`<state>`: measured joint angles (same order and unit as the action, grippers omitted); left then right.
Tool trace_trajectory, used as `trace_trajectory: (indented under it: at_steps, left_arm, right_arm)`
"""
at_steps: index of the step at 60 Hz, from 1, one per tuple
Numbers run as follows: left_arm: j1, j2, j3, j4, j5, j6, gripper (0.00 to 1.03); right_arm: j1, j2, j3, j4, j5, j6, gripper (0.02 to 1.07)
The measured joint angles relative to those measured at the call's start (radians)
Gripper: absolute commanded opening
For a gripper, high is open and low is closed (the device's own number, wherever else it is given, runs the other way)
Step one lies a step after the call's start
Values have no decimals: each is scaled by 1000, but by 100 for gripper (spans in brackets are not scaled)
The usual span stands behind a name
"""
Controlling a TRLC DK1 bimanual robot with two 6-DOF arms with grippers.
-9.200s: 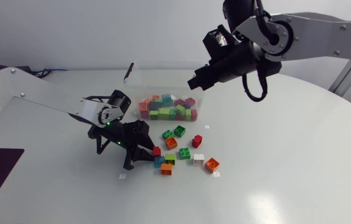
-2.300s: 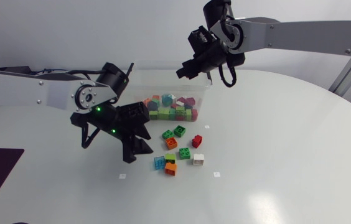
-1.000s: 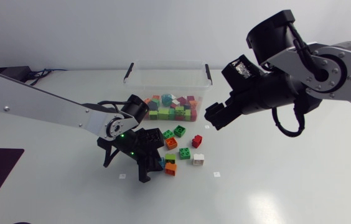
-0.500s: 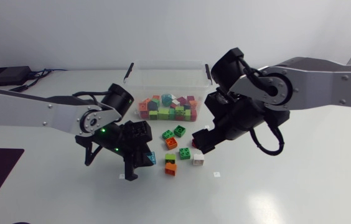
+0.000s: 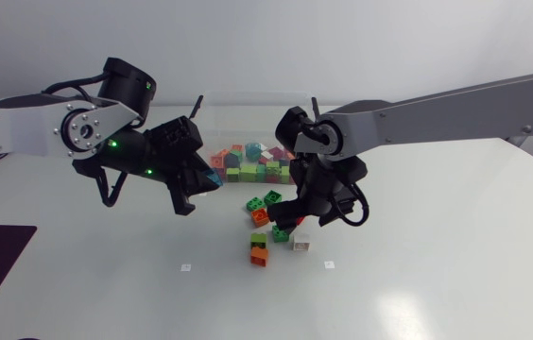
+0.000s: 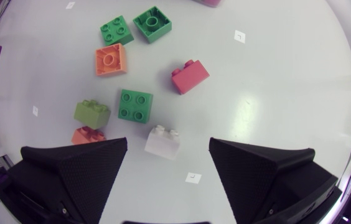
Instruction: Place the duplo bricks in the container
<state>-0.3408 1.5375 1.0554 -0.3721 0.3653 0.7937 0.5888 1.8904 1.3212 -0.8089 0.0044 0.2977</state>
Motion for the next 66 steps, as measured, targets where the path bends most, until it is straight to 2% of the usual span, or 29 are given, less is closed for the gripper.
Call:
trace_trajectory:
  at_steps: [11,28,33,41,47,54,66]
  left_arm:
    - [8,0,21,97,1,-69,37]
    - [40,22,121,174,0,-167,37]
    - [47,43,142,204,0,-192,37]
    - [47,89,171,243,0,-219,37]
    - [48,124,203,244,-1,-236,37]
    - [52,156,238,249,-1,-249,37]
    - [52,182,256,274,-4,-267,37]
  right_arm:
    - [1,78,39,-11,1,37,95]
    - [0,115,39,-26,50,66,87]
    - [-1,117,39,-25,55,69,78]
    - [-1,117,35,-24,58,69,73]
    - [-1,117,26,-25,58,69,62]
    - [-1,117,17,-24,62,70,60]
    - [-2,116,-13,10,64,69,39]
